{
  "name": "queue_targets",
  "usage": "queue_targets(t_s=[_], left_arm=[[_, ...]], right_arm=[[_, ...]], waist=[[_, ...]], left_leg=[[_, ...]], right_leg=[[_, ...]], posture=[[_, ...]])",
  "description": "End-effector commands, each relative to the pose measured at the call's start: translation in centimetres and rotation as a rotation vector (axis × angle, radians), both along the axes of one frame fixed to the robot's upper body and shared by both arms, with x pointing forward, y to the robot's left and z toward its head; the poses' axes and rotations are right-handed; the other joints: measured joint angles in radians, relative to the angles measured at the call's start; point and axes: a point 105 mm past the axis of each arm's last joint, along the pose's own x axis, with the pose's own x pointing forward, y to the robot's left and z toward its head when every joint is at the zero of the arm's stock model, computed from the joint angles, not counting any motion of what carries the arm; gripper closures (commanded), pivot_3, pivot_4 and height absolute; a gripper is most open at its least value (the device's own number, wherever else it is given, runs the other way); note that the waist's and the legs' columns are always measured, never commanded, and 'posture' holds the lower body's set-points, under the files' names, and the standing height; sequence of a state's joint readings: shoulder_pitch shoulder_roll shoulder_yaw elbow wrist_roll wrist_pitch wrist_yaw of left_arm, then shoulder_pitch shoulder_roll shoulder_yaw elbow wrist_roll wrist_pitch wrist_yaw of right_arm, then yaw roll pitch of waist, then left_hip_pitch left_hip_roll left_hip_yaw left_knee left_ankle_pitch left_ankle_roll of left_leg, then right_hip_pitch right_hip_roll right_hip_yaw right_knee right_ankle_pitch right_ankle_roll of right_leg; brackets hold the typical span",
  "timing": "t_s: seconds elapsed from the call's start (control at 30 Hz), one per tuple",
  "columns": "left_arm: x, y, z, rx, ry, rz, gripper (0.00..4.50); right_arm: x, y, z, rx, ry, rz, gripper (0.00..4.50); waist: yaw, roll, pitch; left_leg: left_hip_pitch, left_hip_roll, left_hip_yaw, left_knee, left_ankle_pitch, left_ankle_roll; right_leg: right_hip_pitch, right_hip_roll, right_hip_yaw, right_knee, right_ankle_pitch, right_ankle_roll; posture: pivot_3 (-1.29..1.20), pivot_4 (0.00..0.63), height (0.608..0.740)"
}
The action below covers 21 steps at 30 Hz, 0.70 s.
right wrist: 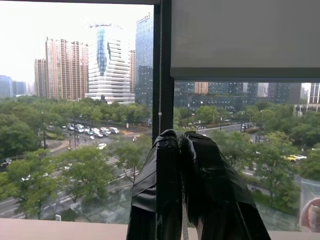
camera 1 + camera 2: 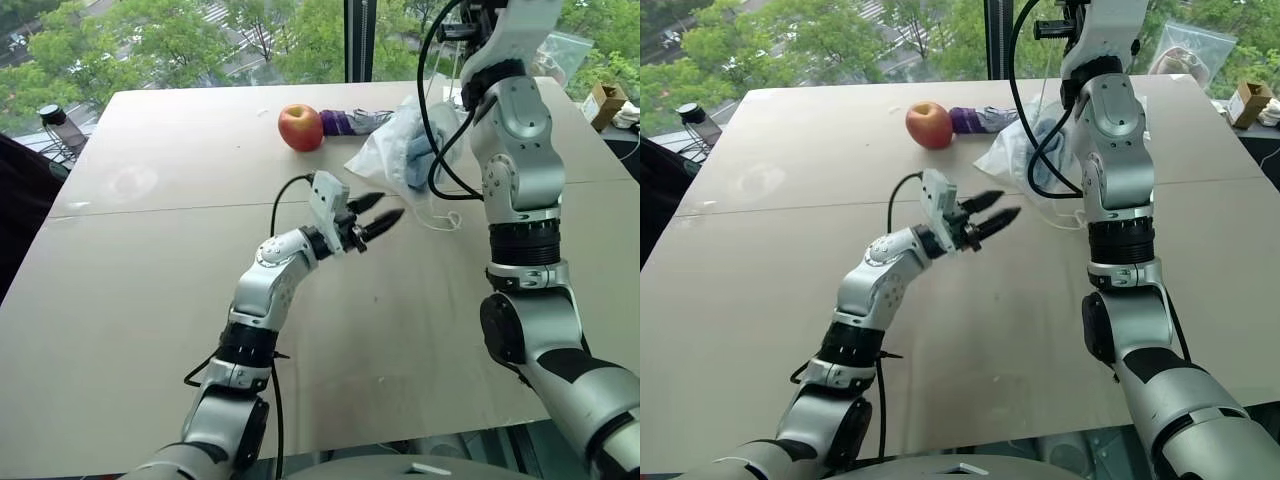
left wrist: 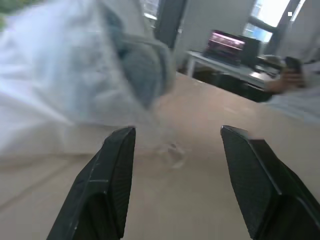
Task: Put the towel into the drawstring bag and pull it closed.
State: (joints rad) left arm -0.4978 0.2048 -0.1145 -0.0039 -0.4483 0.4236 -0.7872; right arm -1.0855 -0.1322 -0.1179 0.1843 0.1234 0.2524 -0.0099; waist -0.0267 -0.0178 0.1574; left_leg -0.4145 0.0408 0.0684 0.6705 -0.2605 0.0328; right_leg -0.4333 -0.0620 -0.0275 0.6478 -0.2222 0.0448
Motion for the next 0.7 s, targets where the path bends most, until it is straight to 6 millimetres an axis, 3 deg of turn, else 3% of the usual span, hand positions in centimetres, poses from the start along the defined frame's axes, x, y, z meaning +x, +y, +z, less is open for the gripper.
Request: queue_targets(t_s=[0.03,0.2,0.53,0.7], left_arm=[[-1.3,-1.1,-0.8,0.073,0.027,-0.077,1.73],[1.6,-2.1,-2.0,0.077,0.02,0.093,1.73],[3.4,-7.2,-3.7,0.041,0.108,0.058,1.73],[5.7,-7.6,-3.9,0.029,0.123,0.175,1.73]], right_arm=[[-1.6,0.8,2.1,0.011,-0.078,0.037,4.5],[-1.9,1.9,2.1,0.009,-0.079,0.071,4.5],[-1.9,3.0,1.3,0.003,-0.068,0.086,4.5],[-1.8,3.0,1.0,-0.006,-0.065,0.078,4.5]], waist=[[-0.004,0.0,0.0],[-0.005,0.0,0.0],[0.005,0.0,0.0],[0.011,0.0,0.0]], left_leg=[[0.001,0.0,-0.001,0.0,0.0,-0.001],[0.001,-0.001,-0.002,0.004,-0.002,0.003],[-0.001,-0.002,-0.001,0.006,-0.002,0.003],[-0.001,-0.002,-0.001,0.006,-0.002,0.004]], right_leg=[[0.0,0.001,0.0,0.002,0.0,0.0],[0.0,0.0,0.001,0.008,0.0,0.0],[0.0,0.0,0.001,0.006,0.0,0.0],[0.0,0.0,0.0,0.005,0.0,0.0]], posture=[[0.0,0.15,0.74],[0.0,0.15,0.74],[0.0,0.15,0.74],[0.0,0.15,0.74]])
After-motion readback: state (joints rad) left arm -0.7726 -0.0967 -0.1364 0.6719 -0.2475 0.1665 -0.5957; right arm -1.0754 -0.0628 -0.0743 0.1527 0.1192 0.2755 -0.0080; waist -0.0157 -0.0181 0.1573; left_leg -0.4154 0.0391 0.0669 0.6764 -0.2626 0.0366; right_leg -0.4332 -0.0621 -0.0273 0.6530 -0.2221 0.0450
